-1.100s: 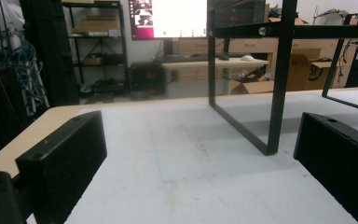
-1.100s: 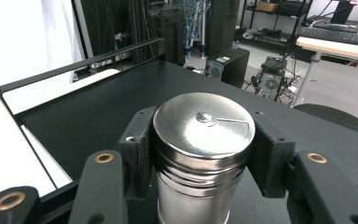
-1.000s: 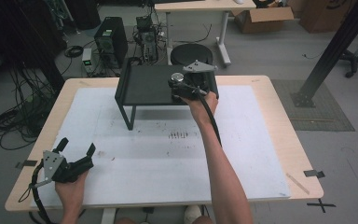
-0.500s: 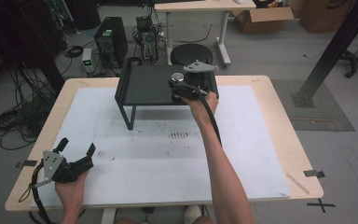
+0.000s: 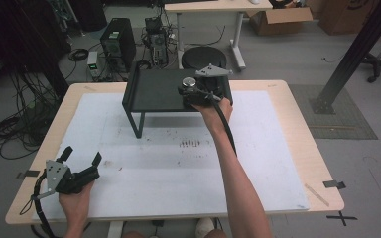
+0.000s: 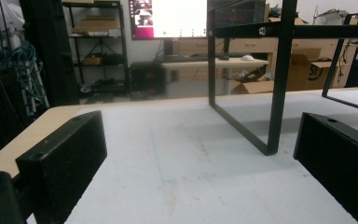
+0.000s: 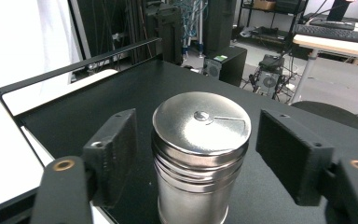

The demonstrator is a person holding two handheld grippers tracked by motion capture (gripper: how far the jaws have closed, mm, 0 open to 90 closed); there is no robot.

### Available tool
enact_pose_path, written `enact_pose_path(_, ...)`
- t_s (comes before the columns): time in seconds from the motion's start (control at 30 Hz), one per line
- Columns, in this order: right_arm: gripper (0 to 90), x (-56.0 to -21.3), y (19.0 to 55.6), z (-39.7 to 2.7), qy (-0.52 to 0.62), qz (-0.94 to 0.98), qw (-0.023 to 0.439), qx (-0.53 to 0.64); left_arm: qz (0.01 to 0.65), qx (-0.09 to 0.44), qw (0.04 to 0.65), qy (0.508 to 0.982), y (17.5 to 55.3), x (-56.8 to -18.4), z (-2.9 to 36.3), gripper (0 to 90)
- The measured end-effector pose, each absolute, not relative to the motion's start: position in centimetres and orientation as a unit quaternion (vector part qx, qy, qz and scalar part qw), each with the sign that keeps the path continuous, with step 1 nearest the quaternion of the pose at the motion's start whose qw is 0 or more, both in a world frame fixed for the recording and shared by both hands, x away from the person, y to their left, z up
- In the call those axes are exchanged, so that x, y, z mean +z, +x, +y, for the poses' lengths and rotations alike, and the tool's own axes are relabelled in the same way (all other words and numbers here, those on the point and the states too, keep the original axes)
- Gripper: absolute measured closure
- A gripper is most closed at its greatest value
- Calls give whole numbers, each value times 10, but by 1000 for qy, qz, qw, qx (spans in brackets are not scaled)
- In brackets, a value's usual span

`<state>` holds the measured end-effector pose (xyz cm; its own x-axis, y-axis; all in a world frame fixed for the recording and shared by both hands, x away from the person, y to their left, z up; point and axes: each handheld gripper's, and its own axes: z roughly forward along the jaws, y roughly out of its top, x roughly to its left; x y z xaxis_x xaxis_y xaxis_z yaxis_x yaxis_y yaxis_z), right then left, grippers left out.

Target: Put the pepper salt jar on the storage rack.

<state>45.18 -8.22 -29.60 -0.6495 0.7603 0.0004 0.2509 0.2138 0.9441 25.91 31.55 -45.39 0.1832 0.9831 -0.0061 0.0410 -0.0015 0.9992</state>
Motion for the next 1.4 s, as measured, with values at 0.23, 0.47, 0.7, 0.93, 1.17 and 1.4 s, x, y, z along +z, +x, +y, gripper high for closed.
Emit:
enact_pose_path(0.23, 61, -296, 453, -82, 352, 738, 230, 528, 462, 442, 535, 553, 259, -454, 316, 29)
enact_pose_path(0.47, 0, -297, 452, -82, 358, 735, 230, 528, 462, 442, 535, 553, 259, -454, 316, 29)
enact_pose_path(0.7, 0, -293, 446, -84, 351, 736, 236, 529, 462, 442, 534, 553, 259, -454, 315, 29)
enact_pose_path(0.93, 0, -284, 435, -90, 344, 735, 251, 528, 462, 442, 535, 553, 259, -454, 315, 29)
enact_pose_path(1.17, 1, -279, 422, -99, 343, 729, 260, 532, 462, 441, 534, 554, 259, -454, 315, 29)
enact_pose_path(1.4, 1, -280, 403, -116, 346, 723, 273, 533, 461, 442, 534, 554, 259, -454, 315, 29)
